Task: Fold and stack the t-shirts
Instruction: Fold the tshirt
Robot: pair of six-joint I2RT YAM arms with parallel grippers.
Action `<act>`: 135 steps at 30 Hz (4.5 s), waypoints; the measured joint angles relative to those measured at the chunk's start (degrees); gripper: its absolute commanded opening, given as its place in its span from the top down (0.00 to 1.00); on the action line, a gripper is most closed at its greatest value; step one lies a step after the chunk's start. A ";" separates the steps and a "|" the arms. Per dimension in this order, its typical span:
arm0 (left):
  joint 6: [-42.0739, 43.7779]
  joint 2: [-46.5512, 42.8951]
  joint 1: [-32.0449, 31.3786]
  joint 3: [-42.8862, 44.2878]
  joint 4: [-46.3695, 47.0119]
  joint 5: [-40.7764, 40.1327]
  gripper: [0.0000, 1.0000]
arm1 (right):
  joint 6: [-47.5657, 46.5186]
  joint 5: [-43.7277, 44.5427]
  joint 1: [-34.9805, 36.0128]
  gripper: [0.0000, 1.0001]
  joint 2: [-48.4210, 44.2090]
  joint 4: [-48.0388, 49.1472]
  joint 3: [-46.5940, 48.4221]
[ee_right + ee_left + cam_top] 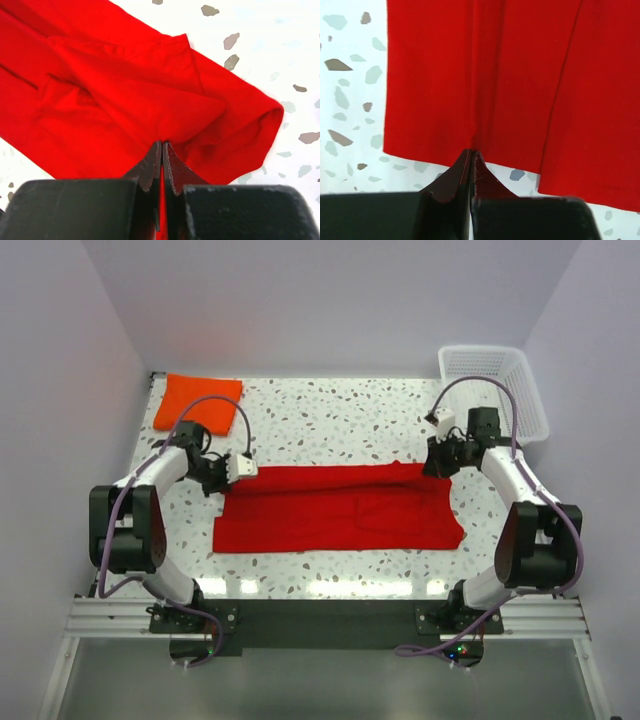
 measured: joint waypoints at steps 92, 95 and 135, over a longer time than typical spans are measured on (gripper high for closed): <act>-21.16 6.82 -5.51 0.98 -0.24 -0.02 0.67 | -12.17 -0.37 6.71 0.75 8.41 -21.27 -1.97; -24.72 6.99 -7.91 6.23 -0.83 2.43 0.64 | -12.96 -2.43 6.62 0.69 7.02 -23.56 -1.40; -83.76 45.83 -44.33 45.35 42.47 9.20 0.62 | 26.84 1.49 -7.69 0.54 1.68 -5.16 -2.91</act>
